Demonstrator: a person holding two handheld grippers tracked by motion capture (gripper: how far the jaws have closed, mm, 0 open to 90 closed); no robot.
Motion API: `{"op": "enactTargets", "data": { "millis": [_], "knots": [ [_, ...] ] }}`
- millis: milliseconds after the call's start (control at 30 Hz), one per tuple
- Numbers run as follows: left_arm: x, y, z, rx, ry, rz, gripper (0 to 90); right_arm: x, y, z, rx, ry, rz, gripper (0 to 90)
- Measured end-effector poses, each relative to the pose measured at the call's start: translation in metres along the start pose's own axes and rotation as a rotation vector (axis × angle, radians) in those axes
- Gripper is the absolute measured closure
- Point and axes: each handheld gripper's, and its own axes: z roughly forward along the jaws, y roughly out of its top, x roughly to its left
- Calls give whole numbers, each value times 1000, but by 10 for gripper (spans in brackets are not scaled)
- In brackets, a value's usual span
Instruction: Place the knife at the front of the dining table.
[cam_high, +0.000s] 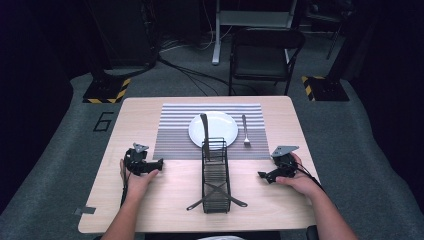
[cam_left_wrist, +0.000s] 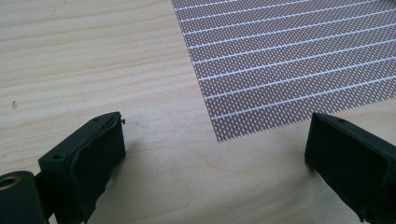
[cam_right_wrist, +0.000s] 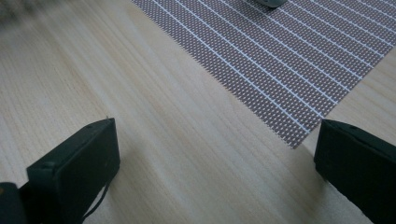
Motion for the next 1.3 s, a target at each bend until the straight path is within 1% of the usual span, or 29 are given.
{"op": "enactTargets", "data": {
  "millis": [700, 800, 833, 900, 933, 1000, 1033, 1067, 1100, 1167, 1200, 1233, 1300],
  "knots": [
    [0, 0, 0, -2, 8, -6, 63, 0, 0, 0, 1, 1, 0, 0],
    [-1, 0, 0, -11, 9, -8, 66, 0, 0, 0, 0, 1, 0, 0],
    [-1, 0, 0, -18, 9, -15, 95, 0, 0, 0, 0, 1, -1, 0],
    [-1, -1, -1, -21, 6, -9, 142, 0, 0, 0, 0, 1, 1, 0],
    [-1, -1, -2, -32, 6, -4, 168, 0, 0, 0, 0, 1, -1, 0],
    [-1, -1, -2, -32, 6, -6, 179, 0, 0, 0, 1, 1, -1, 0],
    [-2, -1, -2, -40, 6, -15, 202, 0, 0, 0, 0, 1, -1, 0],
    [-3, -1, -3, -42, 8, -18, 202, 0, 0, 0, 0, 1, -1, 0],
    [-3, 0, -5, -28, 5, -9, 260, 0, 0, 0, 1, 1, -1, 0],
    [-4, 0, -6, -24, 8, -10, 277, 0, 0, 0, 0, 1, -1, 0],
    [-4, 0, -6, -23, 13, -7, 302, 0, 0, 0, 1, 1, -1, 0],
    [-5, 1, -8, -9, 6, -12, 320, 0, 0, 0, 1, 1, -1, 0],
    [-6, 3, -10, -12, -6, -30, 324, 0, 0, 0, 1, 1, -3, 0]
  ]
}}
